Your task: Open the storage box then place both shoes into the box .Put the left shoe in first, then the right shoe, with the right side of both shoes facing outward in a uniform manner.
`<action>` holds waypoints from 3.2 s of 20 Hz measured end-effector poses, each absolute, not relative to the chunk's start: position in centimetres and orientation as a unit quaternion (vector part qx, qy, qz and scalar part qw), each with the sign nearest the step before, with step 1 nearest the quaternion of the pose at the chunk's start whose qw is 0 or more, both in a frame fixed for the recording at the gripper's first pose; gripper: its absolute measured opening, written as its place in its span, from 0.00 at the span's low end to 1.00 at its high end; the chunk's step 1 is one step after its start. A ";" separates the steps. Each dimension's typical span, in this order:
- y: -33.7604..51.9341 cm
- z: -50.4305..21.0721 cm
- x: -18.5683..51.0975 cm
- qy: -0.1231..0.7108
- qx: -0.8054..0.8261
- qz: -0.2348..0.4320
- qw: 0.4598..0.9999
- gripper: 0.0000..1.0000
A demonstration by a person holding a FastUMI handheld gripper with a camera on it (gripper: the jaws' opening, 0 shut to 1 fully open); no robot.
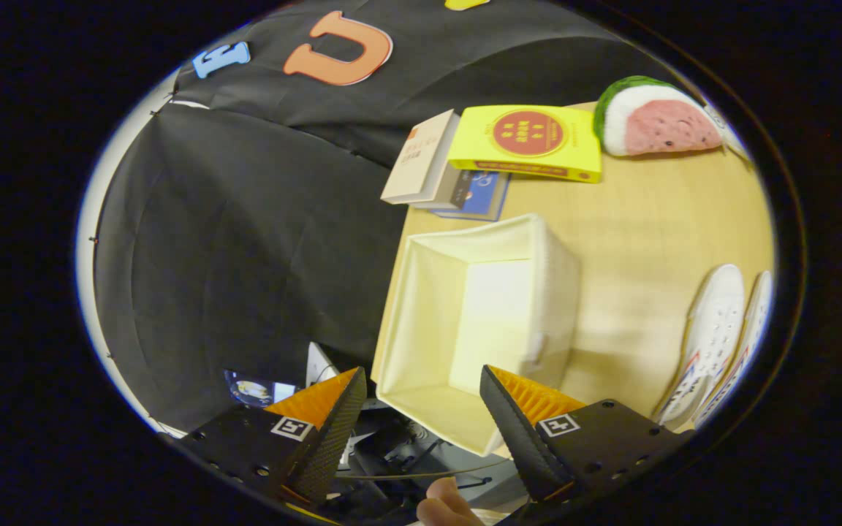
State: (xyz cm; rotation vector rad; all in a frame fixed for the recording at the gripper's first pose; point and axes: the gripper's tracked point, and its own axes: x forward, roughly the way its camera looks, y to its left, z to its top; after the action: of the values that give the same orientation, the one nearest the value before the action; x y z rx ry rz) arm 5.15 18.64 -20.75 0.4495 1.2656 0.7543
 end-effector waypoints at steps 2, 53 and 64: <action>14.5 -22.4 5.5 0.572 0.186 0.308 0.737 0.96; 13.3 -22.1 2.5 0.593 0.110 0.245 0.759 0.00; 25.8 -26.1 3.5 0.579 0.082 0.224 0.779 0.00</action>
State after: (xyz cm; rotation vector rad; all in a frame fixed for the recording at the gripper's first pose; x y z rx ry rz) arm 3.45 25.83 -26.12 0.1773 1.2525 0.4844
